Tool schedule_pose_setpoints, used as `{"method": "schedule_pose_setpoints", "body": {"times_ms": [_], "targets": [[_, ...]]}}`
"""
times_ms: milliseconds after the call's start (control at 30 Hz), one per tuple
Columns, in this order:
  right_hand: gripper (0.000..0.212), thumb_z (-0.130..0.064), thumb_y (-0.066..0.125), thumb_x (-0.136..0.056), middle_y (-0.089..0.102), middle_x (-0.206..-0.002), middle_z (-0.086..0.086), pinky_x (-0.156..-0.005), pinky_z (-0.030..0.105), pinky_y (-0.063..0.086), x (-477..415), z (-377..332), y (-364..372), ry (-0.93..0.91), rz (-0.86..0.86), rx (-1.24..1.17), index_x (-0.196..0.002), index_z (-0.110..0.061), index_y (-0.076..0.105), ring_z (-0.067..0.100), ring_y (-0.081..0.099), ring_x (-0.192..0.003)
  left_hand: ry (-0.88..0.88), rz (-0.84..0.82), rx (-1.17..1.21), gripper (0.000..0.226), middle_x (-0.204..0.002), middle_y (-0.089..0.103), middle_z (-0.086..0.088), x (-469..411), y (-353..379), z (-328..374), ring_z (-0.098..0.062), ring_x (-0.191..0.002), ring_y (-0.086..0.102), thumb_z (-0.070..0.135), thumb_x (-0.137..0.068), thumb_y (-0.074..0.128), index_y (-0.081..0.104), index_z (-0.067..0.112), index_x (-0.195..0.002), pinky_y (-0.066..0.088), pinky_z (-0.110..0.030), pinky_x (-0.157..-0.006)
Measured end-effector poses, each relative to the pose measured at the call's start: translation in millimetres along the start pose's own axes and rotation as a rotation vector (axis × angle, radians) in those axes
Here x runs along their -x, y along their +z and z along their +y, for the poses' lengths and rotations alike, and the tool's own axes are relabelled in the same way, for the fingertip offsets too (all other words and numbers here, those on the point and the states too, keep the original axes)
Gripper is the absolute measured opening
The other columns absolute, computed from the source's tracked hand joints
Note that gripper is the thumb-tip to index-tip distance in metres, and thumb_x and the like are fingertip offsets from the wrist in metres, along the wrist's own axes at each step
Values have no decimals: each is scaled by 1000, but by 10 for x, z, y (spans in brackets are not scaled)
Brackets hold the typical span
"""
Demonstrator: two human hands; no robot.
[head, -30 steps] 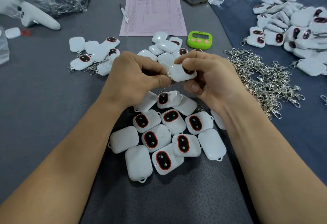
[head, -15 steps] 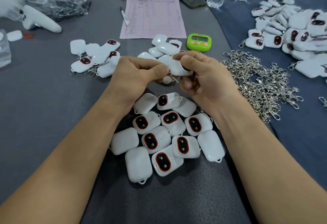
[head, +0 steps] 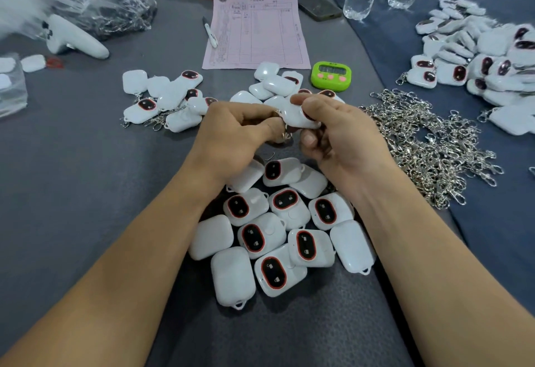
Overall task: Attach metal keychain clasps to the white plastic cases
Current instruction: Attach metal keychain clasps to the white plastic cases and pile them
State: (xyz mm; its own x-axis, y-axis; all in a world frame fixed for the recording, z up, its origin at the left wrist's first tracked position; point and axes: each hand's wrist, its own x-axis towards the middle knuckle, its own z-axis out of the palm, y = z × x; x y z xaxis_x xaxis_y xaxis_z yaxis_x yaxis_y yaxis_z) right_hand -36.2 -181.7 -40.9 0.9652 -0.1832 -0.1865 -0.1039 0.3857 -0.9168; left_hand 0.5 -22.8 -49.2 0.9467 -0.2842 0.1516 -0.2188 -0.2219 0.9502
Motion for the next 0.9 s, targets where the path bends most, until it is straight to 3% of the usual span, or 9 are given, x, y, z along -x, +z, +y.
{"method": "schedule_pose_setpoints", "body": {"times_ms": [133,300,433,533,600,667,733,800,900], "targets": [[21,-9,52,-103,57,-63,-2,-41,19,30,10,-4,-7,-30,-25,12,-95,-14,71,10,43,-43,-128,-41,126,11,-72,71,1,-17,-17,-1,-11,-64,60,26,-79,72,83,24,-80,51,-24,-70],[22,-7,55,-101,59,-60,-2,-40,18,34,19,9,22,-94,-58,49,-92,-16,73,11,44,-43,-124,-6,135,11,-73,69,-18,-32,-74,35,-14,-65,54,28,-73,76,82,18,-74,47,-33,-73],[19,-4,60,-96,53,-62,7,-40,18,33,4,46,20,-270,3,289,-89,-14,74,16,43,-41,150,13,-395,8,-60,67,1,16,-78,-17,-13,-56,50,24,-83,75,82,23,-79,43,-29,-57],[18,-7,63,-92,55,-60,8,-44,24,38,8,89,46,-381,35,436,-86,-19,75,18,45,-44,360,81,-812,13,-67,66,-9,46,-23,-10,-28,-70,53,18,-85,69,81,16,-80,41,-36,-68],[17,-7,63,-93,56,-58,5,-43,24,38,14,91,53,-376,22,423,-89,-17,76,17,45,-43,413,119,-934,16,-66,65,-11,43,-22,3,-32,-70,52,18,-86,66,79,15,-77,38,-37,-75],[16,-5,59,-96,53,-53,2,-39,21,31,7,67,40,-275,8,282,-96,-12,74,15,42,-40,349,147,-775,17,-58,62,0,59,-27,14,-23,-63,52,19,-85,67,77,17,-72,37,-29,-69],[19,-6,54,-100,55,-53,1,-40,20,27,-4,40,33,-158,-2,142,-99,-12,72,14,42,-40,134,103,-357,13,-61,68,10,58,-34,45,-9,-61,59,18,-85,71,80,21,-77,46,-19,-65],[22,-7,51,-102,57,-56,1,-41,20,26,-7,22,33,-83,-12,64,-98,-13,72,13,43,-41,-45,39,-19,12,-69,74,4,41,-30,98,-12,-67,65,10,-85,74,82,19,-82,54,-27,-71],[20,-9,54,-100,58,-59,1,-41,20,27,-3,4,20,-68,14,60,-96,-12,73,12,43,-41,-154,-51,133,9,-61,65,-5,36,-28,126,-14,-61,56,16,-78,73,82,14,-76,49,-23,-66]]}}
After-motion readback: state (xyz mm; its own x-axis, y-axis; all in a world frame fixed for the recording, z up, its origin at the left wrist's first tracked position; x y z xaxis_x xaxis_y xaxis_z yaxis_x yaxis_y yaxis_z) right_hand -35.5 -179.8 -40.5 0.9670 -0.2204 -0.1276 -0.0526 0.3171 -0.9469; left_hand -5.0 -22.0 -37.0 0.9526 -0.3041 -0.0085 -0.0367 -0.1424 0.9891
